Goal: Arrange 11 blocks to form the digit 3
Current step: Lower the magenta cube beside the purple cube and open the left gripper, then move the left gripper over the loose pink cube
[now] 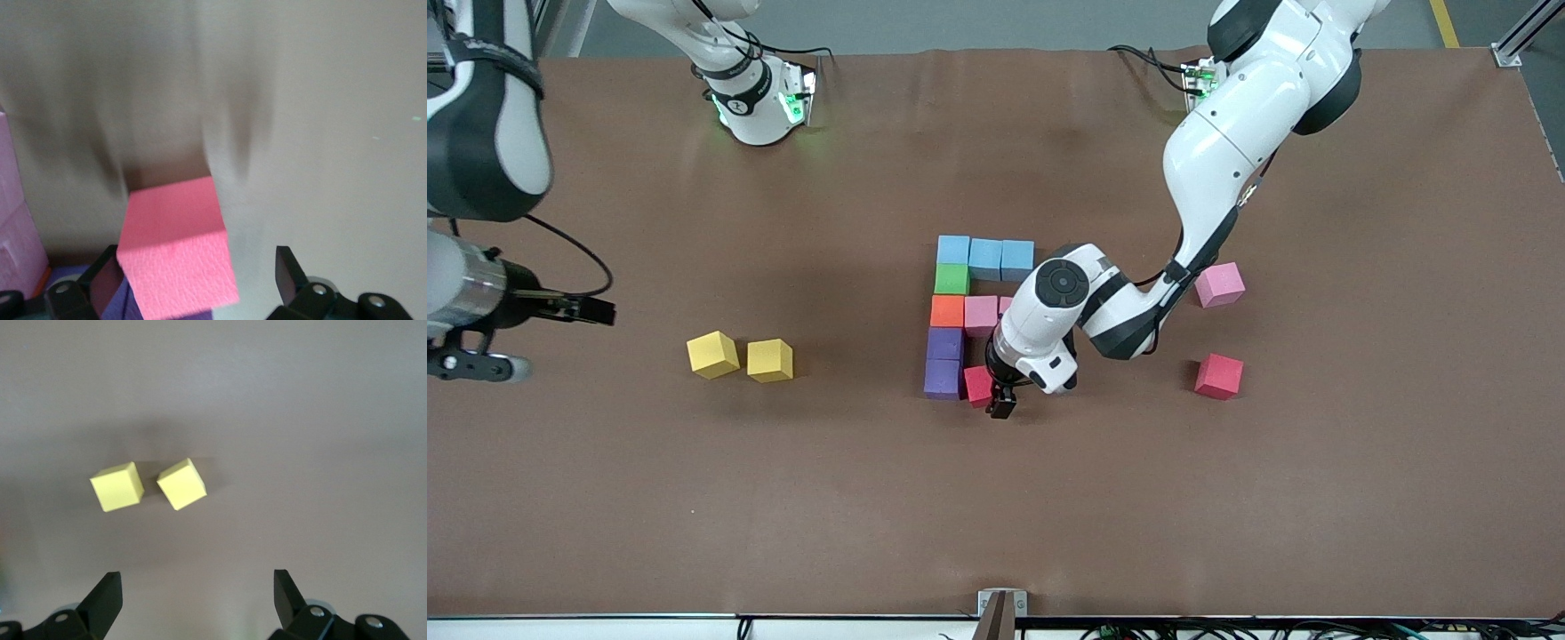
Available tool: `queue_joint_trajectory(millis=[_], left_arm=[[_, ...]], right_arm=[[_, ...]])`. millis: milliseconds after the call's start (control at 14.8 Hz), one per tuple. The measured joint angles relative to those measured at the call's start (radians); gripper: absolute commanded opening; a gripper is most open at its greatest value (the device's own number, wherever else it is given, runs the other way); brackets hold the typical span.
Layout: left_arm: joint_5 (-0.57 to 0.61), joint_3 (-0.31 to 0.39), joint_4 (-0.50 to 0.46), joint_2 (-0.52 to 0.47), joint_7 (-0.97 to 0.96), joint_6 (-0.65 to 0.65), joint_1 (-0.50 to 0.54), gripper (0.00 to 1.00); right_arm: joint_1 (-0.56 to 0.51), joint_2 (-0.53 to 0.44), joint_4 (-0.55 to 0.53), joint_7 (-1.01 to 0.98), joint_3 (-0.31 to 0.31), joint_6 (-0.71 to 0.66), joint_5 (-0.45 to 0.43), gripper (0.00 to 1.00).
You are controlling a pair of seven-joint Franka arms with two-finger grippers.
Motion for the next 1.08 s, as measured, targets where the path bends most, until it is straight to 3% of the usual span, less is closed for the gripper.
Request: queue_joint_trajectory(millis=[271,677,1083], left_arm=[[0.0,0.0,-0.001,-0.041,0.001,-0.057,0.015,1.0],[0.0,-0.001,-0.042,-0.148,0.025,-0.267,0.073,1.0],[0.0,-0.025,-0.275,-0.316,0.226,-0.306,0.271,1.0]], right_arm=[[-0.028,-0.016,0.049,-0.02,0.001,-0.033,0.0,1.0],[-0.027,-0.017,0.094,-0.02,0.007,-0.045,0.004,1.0],[-0.016,-0.017,0.094,-0.019,0.02,-0.072,0.039,1.0]])
